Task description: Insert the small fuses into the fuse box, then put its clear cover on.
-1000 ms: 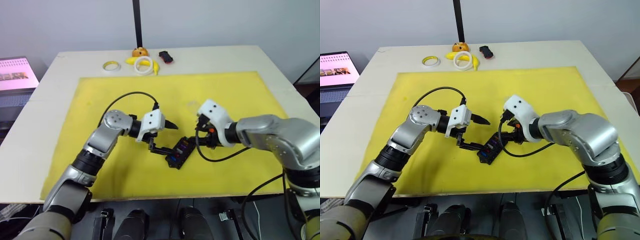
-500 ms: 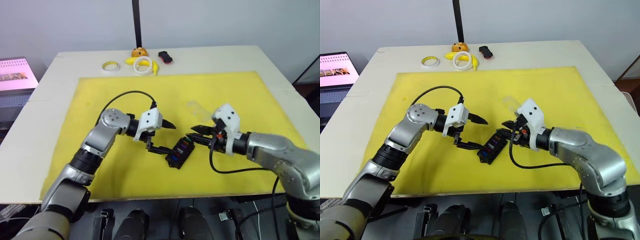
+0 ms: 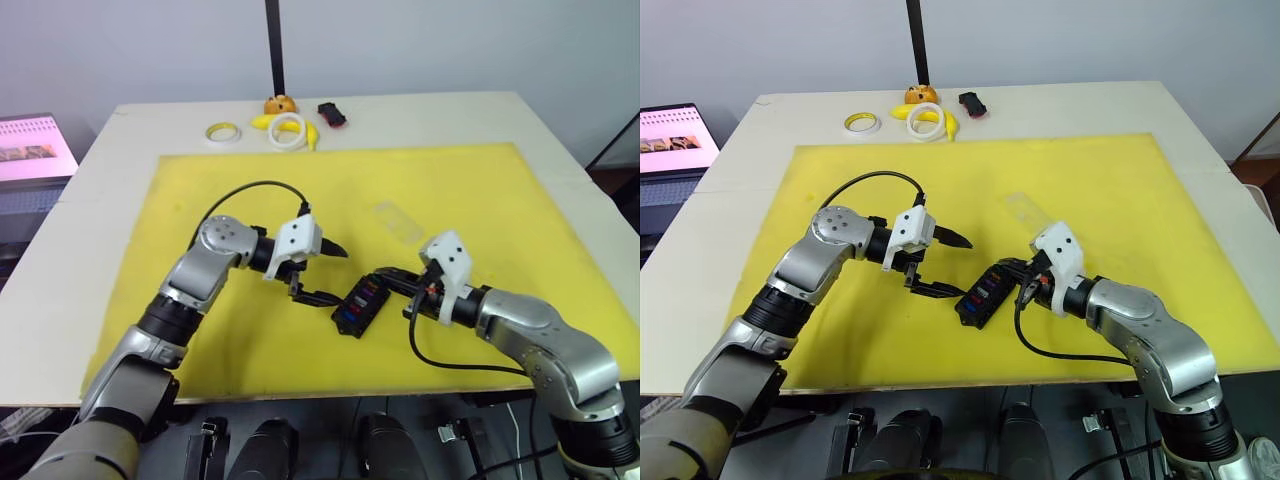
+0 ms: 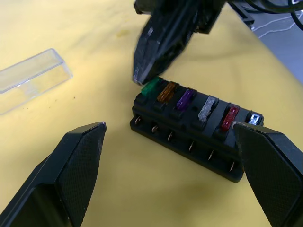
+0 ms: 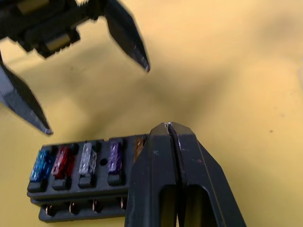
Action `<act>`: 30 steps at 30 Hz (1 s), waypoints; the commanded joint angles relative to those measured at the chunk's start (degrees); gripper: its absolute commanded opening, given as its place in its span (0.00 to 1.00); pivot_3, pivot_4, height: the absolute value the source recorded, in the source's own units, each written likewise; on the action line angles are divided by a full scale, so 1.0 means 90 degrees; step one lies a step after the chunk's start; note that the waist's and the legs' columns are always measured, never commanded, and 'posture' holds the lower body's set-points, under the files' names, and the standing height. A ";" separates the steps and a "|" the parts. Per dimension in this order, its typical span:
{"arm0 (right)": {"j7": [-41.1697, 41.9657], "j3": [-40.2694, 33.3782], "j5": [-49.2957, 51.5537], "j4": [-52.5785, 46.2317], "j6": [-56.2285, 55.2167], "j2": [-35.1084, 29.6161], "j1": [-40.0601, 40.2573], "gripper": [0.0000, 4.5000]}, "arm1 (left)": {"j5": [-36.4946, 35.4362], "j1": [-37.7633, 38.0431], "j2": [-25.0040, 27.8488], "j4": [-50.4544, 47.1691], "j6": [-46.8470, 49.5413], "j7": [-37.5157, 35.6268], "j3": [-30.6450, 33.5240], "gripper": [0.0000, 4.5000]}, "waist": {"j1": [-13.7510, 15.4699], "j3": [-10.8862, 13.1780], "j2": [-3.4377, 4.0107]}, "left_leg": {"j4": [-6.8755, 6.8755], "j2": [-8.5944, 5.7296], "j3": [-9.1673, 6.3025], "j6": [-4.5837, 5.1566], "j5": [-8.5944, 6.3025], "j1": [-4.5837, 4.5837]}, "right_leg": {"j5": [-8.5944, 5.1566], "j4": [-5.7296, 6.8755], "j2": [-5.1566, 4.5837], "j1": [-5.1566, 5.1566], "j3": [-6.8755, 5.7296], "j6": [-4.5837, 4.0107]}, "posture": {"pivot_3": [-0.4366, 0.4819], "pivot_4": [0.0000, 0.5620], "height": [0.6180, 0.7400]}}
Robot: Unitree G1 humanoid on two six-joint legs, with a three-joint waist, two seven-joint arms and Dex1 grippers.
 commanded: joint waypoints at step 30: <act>-0.0242 -0.0514 0.0714 -0.1151 0.1230 -0.1048 0.1013 0.00 | 0.0646 -0.0126 -0.0025 0.1125 -0.1426 -0.0274 -0.0232 0.03 | 0.0009 0.0000 -0.0001 | -0.0002 -0.0006 0.0000 0.0001 0.0000 0.0020 | 0.0000 -0.0005 0.0002 0.0027 -0.0001 0.0000 | 0.48 0.27 1.00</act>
